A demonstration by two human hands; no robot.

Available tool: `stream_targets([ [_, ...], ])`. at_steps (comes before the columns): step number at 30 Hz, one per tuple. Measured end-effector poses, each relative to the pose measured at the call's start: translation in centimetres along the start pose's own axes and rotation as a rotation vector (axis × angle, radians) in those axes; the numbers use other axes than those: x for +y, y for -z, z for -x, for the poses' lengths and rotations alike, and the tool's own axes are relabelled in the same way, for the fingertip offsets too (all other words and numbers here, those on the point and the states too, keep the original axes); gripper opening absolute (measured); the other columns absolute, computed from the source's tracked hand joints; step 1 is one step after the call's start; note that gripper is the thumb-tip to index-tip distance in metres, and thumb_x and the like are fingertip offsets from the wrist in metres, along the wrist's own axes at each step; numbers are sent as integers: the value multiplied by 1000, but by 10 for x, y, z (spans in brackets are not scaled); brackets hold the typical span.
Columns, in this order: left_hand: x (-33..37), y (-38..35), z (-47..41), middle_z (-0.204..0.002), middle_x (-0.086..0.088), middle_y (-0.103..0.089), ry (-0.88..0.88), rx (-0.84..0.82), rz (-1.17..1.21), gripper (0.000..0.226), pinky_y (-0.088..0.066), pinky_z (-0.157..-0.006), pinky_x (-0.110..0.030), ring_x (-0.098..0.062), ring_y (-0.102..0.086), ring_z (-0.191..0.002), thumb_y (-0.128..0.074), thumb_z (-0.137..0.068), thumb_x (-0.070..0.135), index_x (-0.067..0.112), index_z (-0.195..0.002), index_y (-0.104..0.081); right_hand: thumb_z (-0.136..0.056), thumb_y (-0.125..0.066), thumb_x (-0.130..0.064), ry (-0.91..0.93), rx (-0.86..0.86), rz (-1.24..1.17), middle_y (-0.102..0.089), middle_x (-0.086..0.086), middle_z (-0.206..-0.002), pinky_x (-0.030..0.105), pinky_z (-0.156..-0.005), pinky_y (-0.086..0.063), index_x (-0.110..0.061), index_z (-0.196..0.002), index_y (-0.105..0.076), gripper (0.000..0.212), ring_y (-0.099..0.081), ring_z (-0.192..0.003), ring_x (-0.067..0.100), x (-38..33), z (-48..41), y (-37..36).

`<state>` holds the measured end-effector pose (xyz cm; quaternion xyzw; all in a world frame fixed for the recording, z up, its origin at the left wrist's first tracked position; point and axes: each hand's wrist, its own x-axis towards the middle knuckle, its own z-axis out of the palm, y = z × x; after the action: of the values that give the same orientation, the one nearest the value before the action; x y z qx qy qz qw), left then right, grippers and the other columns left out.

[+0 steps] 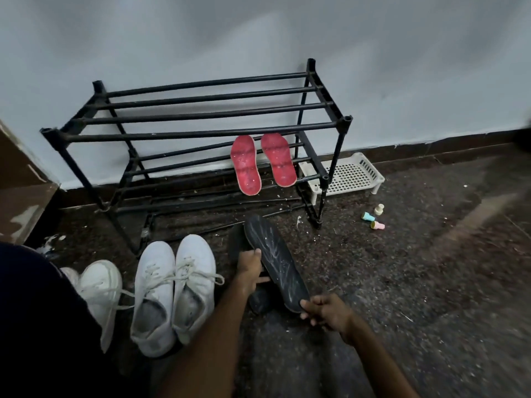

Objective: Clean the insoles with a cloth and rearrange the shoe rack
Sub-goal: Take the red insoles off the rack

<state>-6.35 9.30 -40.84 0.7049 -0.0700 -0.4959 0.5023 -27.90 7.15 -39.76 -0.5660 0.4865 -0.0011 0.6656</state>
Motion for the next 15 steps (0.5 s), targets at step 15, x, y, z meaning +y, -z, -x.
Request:
stream_targets([
  [15, 15, -11, -51, -127, -18, -61, 28, -28, -374, 33, -52, -41, -32, -20, -60, -70, -44, -104, 22, 2, -129, -55, -97, -57, -28, -112, 116, 271, -67, 2, -57, 25, -48, -42, -10, -71, -65, 32, -50, -39, 11, 7, -84, 4],
])
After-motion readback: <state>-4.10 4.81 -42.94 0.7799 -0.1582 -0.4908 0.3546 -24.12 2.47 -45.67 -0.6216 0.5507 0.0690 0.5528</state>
